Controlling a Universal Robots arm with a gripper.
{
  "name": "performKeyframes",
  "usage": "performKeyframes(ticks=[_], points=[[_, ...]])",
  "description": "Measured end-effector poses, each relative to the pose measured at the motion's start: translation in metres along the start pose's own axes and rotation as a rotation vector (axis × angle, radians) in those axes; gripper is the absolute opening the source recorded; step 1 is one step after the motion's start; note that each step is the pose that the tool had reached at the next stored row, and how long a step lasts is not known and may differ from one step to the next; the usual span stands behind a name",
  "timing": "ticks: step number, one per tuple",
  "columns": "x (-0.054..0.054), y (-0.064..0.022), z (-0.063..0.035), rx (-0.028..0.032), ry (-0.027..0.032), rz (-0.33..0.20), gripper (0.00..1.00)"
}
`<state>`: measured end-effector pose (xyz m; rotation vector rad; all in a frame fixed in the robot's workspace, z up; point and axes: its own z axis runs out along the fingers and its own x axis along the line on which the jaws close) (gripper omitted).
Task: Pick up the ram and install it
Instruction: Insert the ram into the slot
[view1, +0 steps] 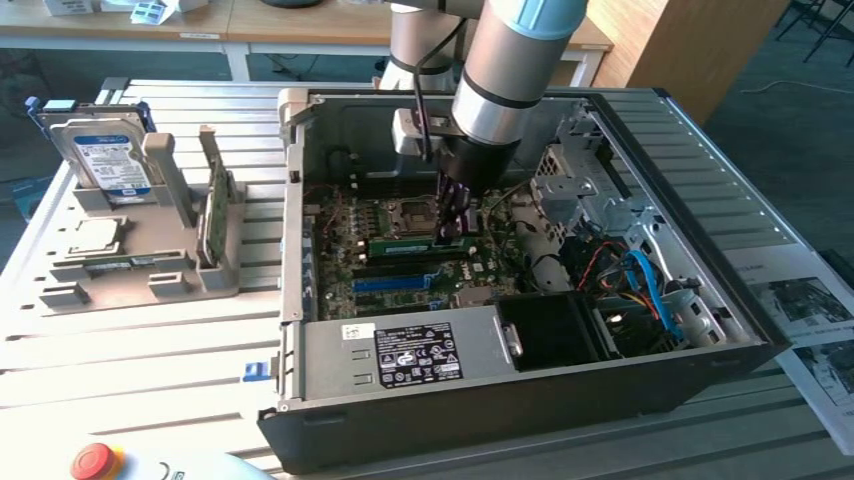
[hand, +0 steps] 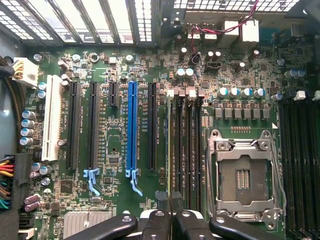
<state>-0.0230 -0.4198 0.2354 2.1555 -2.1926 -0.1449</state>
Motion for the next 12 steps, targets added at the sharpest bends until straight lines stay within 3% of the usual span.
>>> performKeyframes(ticks=[12], points=[[-0.0002,-0.001,0.0,-0.0019,-0.0007,0.007,0.12]])
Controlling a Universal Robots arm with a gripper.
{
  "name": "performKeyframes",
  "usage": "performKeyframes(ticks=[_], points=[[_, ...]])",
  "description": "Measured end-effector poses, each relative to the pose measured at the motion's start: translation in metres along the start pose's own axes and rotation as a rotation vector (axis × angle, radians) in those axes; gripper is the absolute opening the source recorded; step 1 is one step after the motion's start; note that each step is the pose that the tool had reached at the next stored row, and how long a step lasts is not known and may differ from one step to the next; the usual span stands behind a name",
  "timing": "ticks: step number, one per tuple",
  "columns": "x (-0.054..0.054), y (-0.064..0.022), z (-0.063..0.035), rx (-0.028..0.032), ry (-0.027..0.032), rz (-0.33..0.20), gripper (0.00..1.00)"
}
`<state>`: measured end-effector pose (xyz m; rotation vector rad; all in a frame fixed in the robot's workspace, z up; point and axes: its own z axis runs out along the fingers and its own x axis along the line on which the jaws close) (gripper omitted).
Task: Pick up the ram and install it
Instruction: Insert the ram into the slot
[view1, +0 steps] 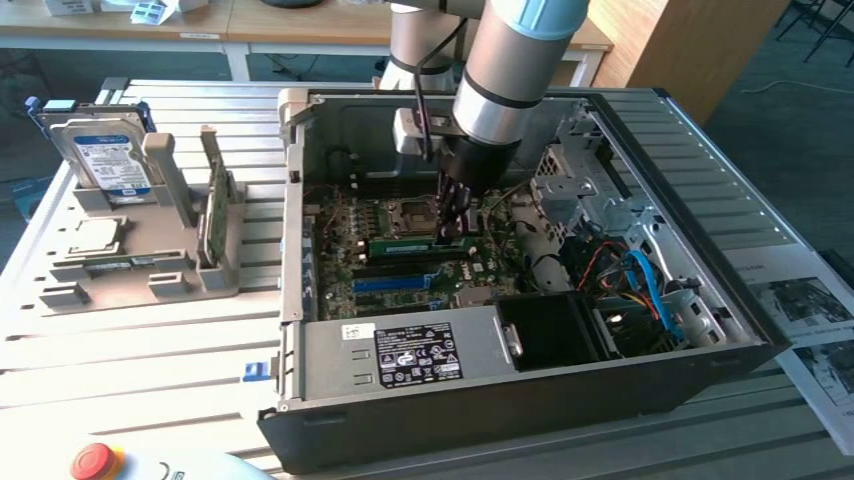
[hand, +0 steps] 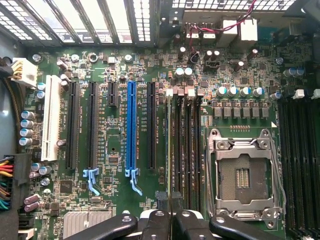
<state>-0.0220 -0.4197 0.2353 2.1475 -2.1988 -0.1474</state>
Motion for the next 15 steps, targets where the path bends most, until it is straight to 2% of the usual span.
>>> performKeyframes(ticks=[15], points=[[-0.0008,0.0023,0.0016,0.0,-0.0006,0.0,0.12]])
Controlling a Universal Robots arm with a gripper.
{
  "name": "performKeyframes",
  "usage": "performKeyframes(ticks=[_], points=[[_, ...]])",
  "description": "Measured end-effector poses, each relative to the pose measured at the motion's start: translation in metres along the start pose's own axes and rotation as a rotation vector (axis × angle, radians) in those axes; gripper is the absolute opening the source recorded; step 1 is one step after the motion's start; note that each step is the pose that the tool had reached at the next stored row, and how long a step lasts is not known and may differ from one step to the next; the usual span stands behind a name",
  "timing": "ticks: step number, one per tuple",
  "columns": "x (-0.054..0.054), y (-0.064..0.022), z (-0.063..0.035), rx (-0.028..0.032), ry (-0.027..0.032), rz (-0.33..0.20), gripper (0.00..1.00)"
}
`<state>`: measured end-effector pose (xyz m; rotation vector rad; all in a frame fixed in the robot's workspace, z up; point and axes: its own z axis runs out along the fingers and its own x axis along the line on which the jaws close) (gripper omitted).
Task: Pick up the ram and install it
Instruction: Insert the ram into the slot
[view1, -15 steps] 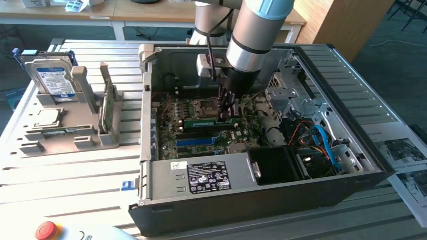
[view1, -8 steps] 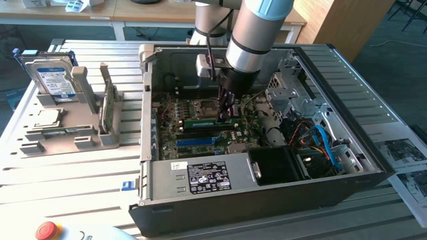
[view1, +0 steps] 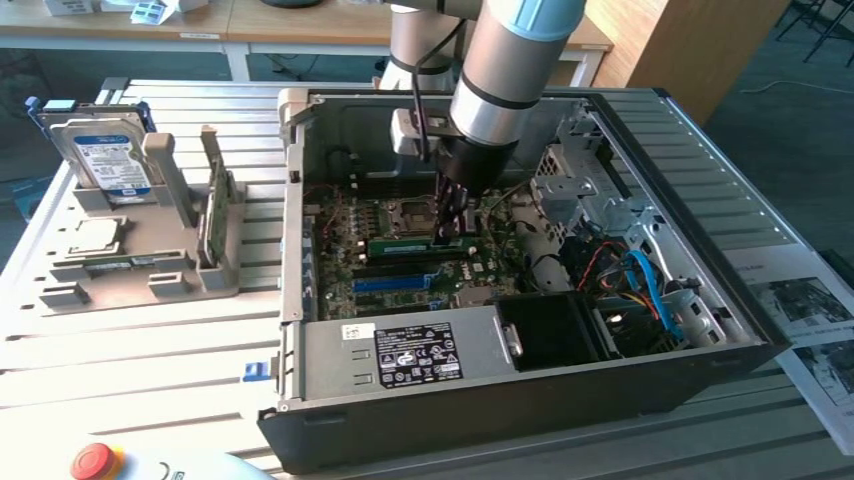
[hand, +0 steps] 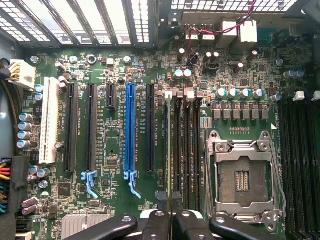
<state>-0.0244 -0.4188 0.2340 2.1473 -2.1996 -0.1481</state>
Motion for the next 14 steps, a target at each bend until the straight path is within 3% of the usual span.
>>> performKeyframes(ticks=[6,14], points=[[0.0,-0.0002,0.0,-0.0005,0.0,0.0,0.12],[-0.0001,-0.0024,-0.0003,-0.0075,0.0,0.0,0.12]])
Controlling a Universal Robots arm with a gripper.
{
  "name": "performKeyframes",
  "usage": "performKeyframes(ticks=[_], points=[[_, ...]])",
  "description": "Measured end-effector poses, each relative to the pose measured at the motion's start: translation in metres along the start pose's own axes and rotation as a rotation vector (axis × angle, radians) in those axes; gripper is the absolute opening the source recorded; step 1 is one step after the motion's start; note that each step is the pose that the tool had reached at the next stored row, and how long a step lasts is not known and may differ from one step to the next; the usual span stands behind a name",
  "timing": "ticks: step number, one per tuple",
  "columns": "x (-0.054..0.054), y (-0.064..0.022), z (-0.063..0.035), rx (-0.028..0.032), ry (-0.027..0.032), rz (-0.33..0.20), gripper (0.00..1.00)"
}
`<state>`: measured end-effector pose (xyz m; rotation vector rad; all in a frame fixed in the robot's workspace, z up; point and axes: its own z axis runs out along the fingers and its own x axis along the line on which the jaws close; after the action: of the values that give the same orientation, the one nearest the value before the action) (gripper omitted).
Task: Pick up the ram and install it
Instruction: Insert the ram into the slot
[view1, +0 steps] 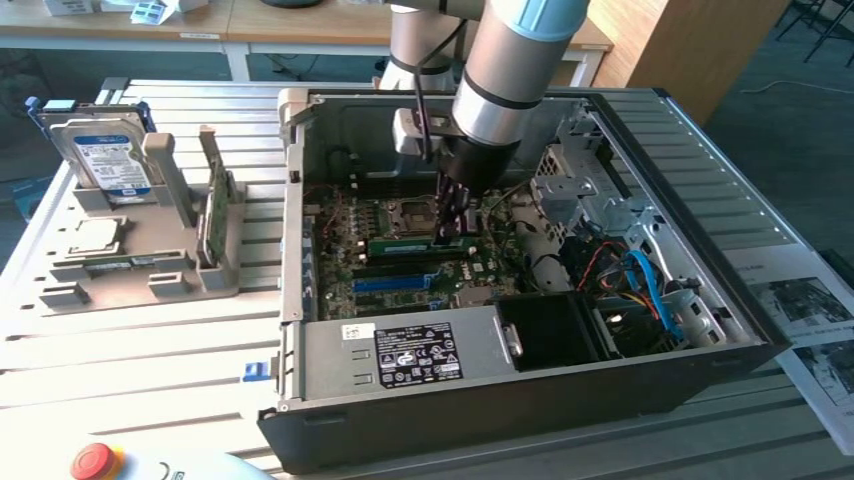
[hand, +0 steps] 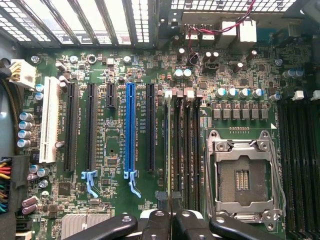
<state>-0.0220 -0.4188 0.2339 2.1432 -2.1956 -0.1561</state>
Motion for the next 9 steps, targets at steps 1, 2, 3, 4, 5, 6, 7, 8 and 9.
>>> performKeyframes(ticks=[1,2,3,4,5,6,7,8,9], points=[[0.0,-0.0003,-0.0001,-0.0006,0.0001,0.0,0.12],[0.0,-0.0006,-0.0001,-0.0013,0.0,0.0,0.12],[0.0,-0.0008,-0.0001,-0.0019,0.0001,0.0,0.12],[0.0,-0.0009,-0.0001,-0.002,0.0,0.0,0.12],[-0.0001,-0.001,0.0,-0.0021,-0.0001,0.0,0.12],[-0.0001,-0.0008,0.0,-0.0021,0.0,0.0,0.12],[-0.0002,-0.0007,0.0,-0.0022,0.0001,0.0,0.12],[-0.0002,-0.0006,0.0001,-0.0022,0.0002,0.0,0.12],[-0.0002,-0.0004,0.0001,-0.0022,0.0002,0.0,0.12]])
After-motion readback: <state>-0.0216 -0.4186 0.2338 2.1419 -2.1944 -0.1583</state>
